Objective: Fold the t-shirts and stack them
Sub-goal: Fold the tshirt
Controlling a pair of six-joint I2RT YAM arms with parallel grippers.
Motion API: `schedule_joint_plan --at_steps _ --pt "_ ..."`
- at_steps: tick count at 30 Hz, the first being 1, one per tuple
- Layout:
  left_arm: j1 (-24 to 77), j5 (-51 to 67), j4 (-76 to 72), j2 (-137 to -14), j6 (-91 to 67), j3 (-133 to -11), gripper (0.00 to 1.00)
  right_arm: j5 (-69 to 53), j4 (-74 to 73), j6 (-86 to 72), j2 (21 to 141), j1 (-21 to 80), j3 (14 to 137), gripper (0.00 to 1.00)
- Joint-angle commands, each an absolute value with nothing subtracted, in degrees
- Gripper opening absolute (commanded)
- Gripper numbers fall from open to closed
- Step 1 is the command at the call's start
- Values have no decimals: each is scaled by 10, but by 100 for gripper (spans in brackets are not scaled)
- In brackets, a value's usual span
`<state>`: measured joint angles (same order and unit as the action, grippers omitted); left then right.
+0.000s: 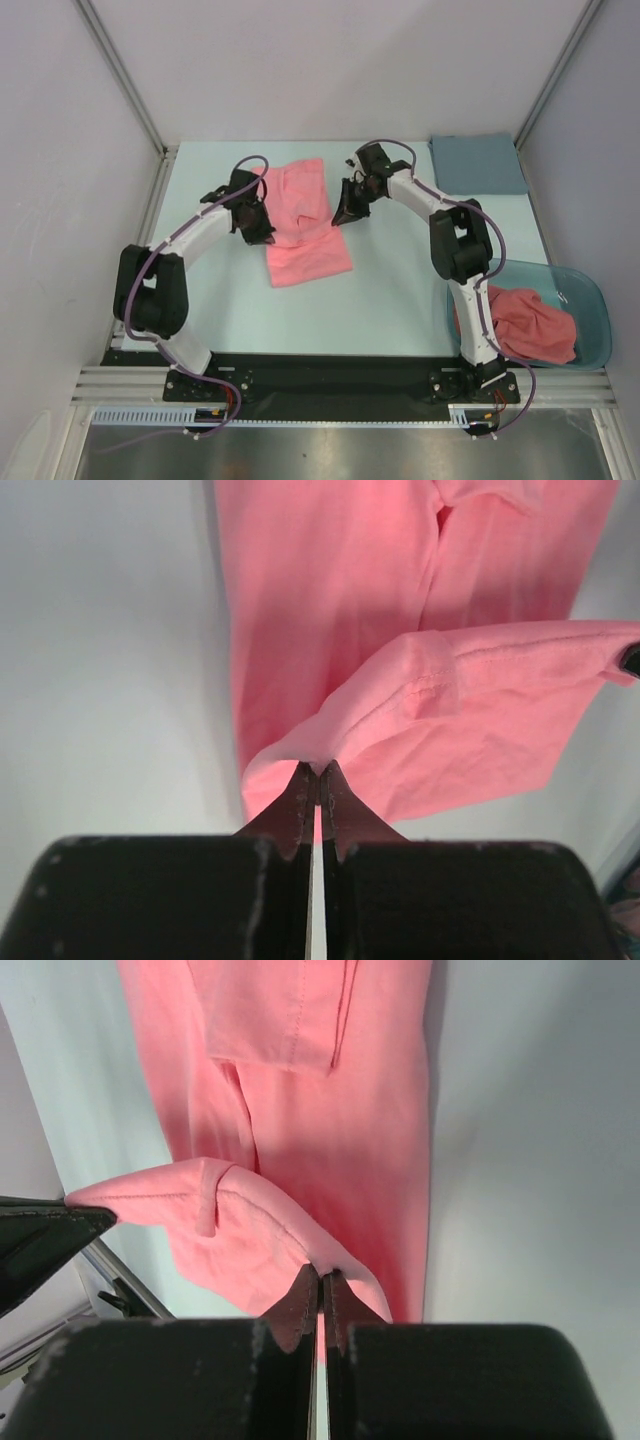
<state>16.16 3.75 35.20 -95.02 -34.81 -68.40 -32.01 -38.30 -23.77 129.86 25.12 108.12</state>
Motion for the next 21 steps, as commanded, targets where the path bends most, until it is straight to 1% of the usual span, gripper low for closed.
schedule_joint_plan --at_steps 1,9,12,13,15,17,21 --pt "147 47 355 -958 -326 -715 0 -349 -382 -239 1319 248 1115 0" --pt "137 59 346 -991 -327 -726 0 -352 -382 -242 1341 242 1128 1" --pt "136 67 342 -1017 -329 -733 0 -354 -382 -245 1348 239 1136 6" --pt "135 67 341 -1023 -330 -734 0 -355 -385 -244 1352 236 1139 10" --pt "133 66 337 -1030 -334 -736 0 -357 -389 -242 1365 236 1156 13" --pt "127 62 330 -1032 -336 -734 0 -360 -395 -242 1376 235 1168 15" --pt "118 62 326 -1038 -339 -745 0 -367 -396 -247 1395 232 1196 15"
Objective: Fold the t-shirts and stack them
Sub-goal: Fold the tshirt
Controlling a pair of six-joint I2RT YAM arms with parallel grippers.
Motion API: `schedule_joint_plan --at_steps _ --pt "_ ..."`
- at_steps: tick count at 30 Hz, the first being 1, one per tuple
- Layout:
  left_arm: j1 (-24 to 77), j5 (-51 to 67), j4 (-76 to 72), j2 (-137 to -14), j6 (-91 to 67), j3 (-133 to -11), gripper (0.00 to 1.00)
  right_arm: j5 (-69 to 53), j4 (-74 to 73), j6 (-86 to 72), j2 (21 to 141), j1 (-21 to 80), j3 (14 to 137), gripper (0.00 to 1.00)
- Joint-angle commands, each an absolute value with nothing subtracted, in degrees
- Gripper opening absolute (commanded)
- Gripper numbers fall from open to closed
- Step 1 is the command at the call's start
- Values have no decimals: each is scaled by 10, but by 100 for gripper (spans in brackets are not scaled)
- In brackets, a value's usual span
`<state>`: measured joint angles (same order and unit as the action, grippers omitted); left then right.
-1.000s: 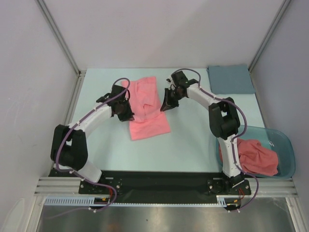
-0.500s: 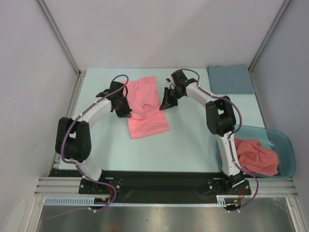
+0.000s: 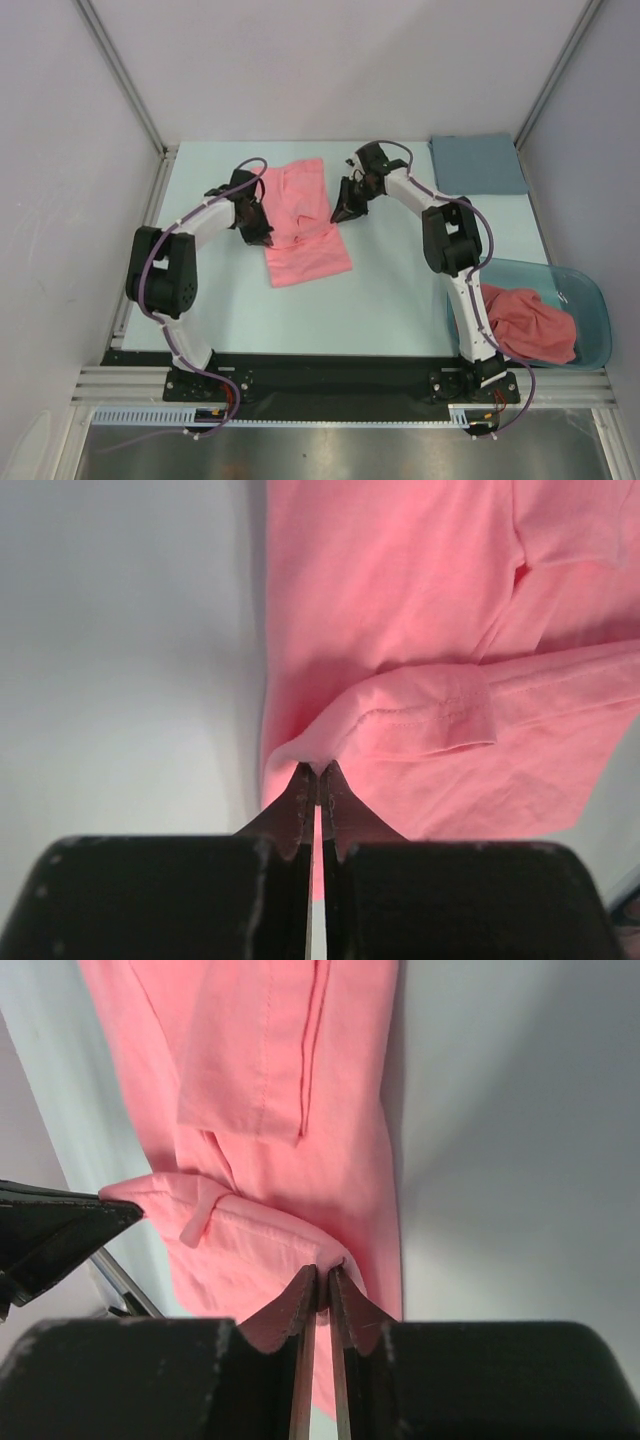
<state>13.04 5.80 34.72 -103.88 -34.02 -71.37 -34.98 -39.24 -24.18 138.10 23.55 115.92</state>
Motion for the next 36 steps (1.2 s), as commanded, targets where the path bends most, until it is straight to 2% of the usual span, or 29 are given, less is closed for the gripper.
schedule_joint_plan --at_steps 1,8,11,12,14,15,17,21,24,25,27,28,30,31,36 --pt "117 61 327 -1040 -337 -747 0 -368 -396 -250 1398 231 1208 15" --pt "106 70 323 -1050 -334 -758 1 -370 -400 -262 1418 228 1243 13" --pt "99 73 330 -1070 -327 -780 6 -374 -393 -269 1423 221 1244 14" --pt "98 75 330 -1073 -325 -788 8 -375 -390 -272 1424 218 1245 15" --pt "91 83 330 -1079 -323 -794 20 -374 -390 -277 1430 217 1252 18" --pt "90 85 329 -1084 -323 -799 27 -373 -390 -278 1432 215 1259 29" --pt "84 79 333 -1086 -322 -804 37 -376 -388 -284 1440 211 1269 36" --pt "76 59 343 -1053 -325 -795 42 -372 -431 -280 1465 199 1364 45" --pt "81 24 336 -1004 -331 -764 52 -356 -460 -274 1453 192 1389 47" --pt "83 16 328 -972 -333 -755 52 -343 -464 -272 1446 193 1381 47" --pt "90 18 315 -947 -344 -729 52 -333 -477 -267 1430 196 1364 47" --pt "93 47 298 -939 -346 -719 49 -332 -484 -266 1411 199 1329 47" --pt "107 75 294 -930 -353 -703 40 -322 -485 -257 1384 212 1285 44" --pt "115 86 295 -930 -353 -701 29 -296 -489 -237 1356 219 1265 42" --pt "163 88 272 -932 -358 -665 8 -215 -485 -197 1301 262 1164 29"
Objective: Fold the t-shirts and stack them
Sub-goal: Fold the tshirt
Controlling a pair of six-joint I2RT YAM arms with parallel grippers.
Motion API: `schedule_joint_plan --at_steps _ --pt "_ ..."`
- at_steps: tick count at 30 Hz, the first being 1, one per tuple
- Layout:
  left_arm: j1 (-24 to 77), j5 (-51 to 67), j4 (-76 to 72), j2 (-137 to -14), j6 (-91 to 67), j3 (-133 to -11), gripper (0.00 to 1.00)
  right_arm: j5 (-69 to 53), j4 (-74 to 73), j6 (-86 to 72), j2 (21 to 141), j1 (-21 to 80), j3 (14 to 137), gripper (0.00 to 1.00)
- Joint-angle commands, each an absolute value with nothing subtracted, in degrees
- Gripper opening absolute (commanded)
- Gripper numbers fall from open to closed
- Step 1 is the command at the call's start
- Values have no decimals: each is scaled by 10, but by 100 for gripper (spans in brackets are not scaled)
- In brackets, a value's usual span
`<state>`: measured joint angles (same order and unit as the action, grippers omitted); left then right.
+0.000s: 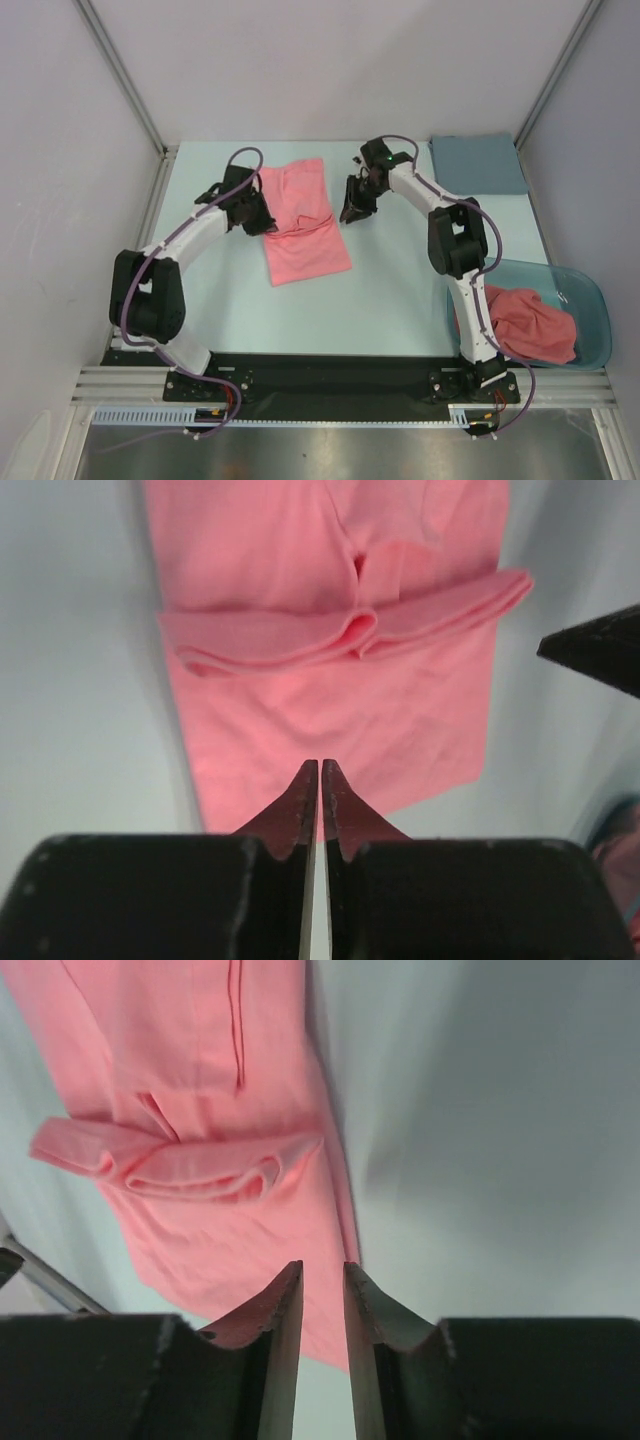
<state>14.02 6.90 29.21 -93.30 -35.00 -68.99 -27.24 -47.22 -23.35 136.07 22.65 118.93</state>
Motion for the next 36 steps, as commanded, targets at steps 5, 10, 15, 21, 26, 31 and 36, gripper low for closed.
schedule_joint_plan --at_steps 5,10,15,21,26,31,36 --pt "181 92 258 -974 -362 -665 2 -160 -476 -191 1304 286 1155 23" --pt "180 75 265 -1020 -343 -709 1 -146 -471 -198 1349 300 1208 21" --pt "178 71 264 -1054 -327 -736 0 -134 -457 -199 1375 307 1237 20" --pt "163 79 252 -1077 -328 -737 0 -143 -439 -199 1390 301 1248 20" --pt "146 81 252 -1101 -317 -760 0 -152 -425 -202 1415 295 1277 20" --pt "124 74 250 -1121 -296 -792 0 -156 -402 -212 1439 290 1309 21" --pt "96 71 261 -1157 -274 -851 0 -163 -397 -232 1471 280 1355 21"
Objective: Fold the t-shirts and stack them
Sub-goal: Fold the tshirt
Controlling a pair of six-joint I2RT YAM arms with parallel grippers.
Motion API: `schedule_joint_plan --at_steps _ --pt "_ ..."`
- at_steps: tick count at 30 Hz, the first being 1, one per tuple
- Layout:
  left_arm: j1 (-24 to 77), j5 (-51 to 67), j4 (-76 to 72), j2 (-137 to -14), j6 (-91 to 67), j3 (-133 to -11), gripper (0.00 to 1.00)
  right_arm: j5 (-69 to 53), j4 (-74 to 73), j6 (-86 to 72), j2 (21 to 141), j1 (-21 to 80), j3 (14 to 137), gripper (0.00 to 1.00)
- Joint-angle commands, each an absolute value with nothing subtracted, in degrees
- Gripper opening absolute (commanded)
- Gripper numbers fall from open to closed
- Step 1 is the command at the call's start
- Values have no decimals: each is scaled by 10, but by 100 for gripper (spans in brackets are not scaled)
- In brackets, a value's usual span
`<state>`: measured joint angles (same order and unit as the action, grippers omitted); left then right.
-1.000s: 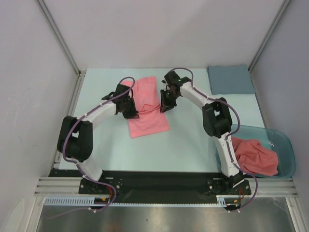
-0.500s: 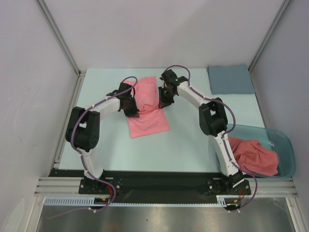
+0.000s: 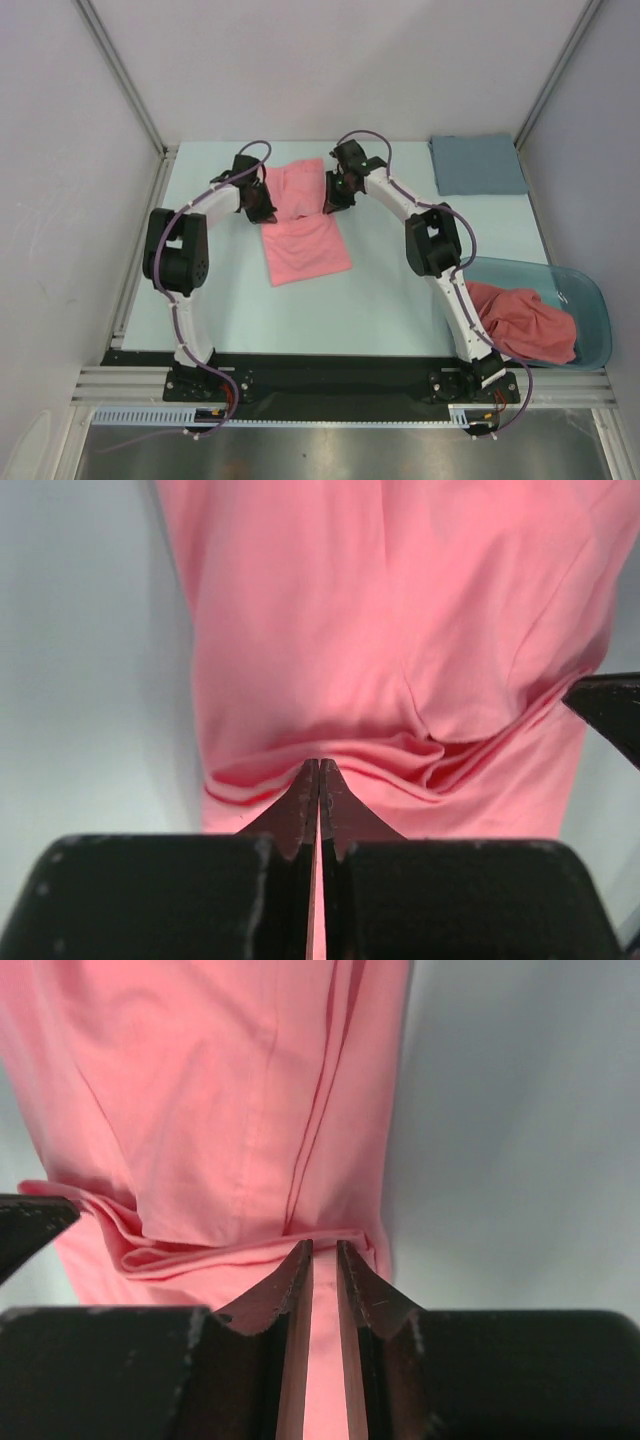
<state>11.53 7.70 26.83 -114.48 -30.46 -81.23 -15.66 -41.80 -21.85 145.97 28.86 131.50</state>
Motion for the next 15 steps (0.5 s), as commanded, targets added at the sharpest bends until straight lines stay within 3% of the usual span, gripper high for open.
schedule_joint_plan --at_steps 1,7,15 --pt "88 73 271 -1166 -268 -859 0 -166 -396 -235 1471 275 1360 21" --pt "87 56 286 -1121 -258 -865 2 -173 -422 -211 1434 272 1360 24" --pt "89 86 263 -1029 -280 -763 6 -204 -436 -194 1361 276 1260 32"
